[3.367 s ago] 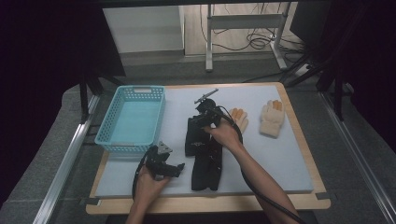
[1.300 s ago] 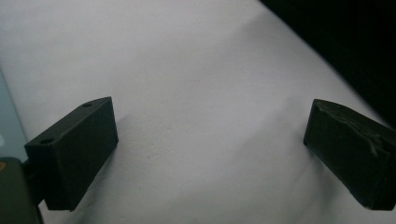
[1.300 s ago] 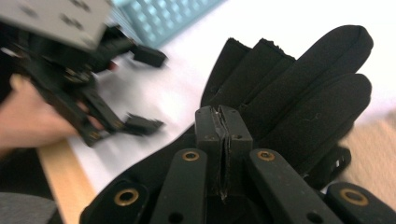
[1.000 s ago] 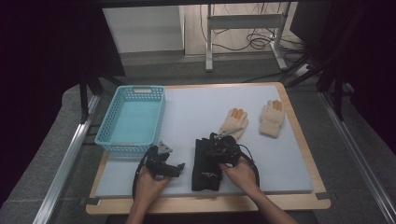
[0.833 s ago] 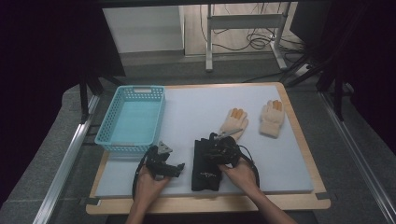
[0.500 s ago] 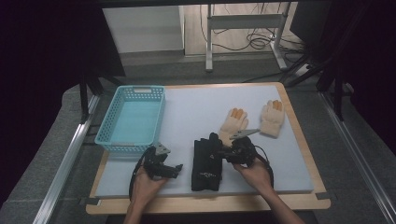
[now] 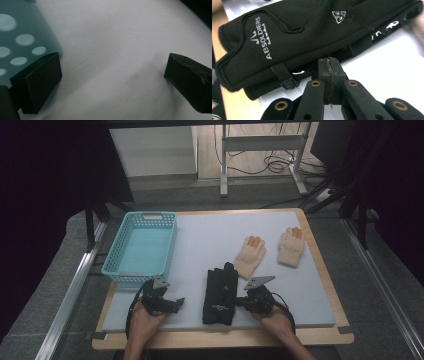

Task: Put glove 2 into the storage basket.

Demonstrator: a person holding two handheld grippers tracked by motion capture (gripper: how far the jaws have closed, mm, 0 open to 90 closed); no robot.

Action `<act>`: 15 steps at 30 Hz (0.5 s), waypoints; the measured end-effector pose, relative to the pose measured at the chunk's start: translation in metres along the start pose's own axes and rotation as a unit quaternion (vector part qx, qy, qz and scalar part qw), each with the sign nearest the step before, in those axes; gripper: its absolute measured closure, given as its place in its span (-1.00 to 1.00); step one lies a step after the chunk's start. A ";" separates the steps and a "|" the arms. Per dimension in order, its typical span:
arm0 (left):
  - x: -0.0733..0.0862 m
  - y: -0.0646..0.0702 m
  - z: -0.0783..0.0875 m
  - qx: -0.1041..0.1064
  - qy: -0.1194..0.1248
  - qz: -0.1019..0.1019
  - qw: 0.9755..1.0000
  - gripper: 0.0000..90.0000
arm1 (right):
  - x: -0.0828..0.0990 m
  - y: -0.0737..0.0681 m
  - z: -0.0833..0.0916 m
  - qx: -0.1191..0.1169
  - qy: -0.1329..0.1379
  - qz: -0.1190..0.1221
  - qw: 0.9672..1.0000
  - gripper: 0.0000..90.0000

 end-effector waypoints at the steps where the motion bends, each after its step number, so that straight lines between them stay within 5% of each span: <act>1: 0.000 0.000 0.000 0.002 0.000 -0.002 1.000 -0.96 | -0.001 -0.001 -0.002 -0.001 0.000 0.002 1.000 0.97; 15: 0.003 -0.003 0.003 0.013 0.003 -0.019 1.000 -0.90 | -0.035 -0.016 -0.031 0.007 0.004 0.025 1.000 0.96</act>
Point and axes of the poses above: each handheld gripper's, and its own axes: z roughly backward along the jaws, x roughly out of its underside, y roughly to its right, the point moved 9 cm from there along -z, roughly forward along the jaws, and after that the axes turned 8 degrees about -y, right-handed, at the moved point
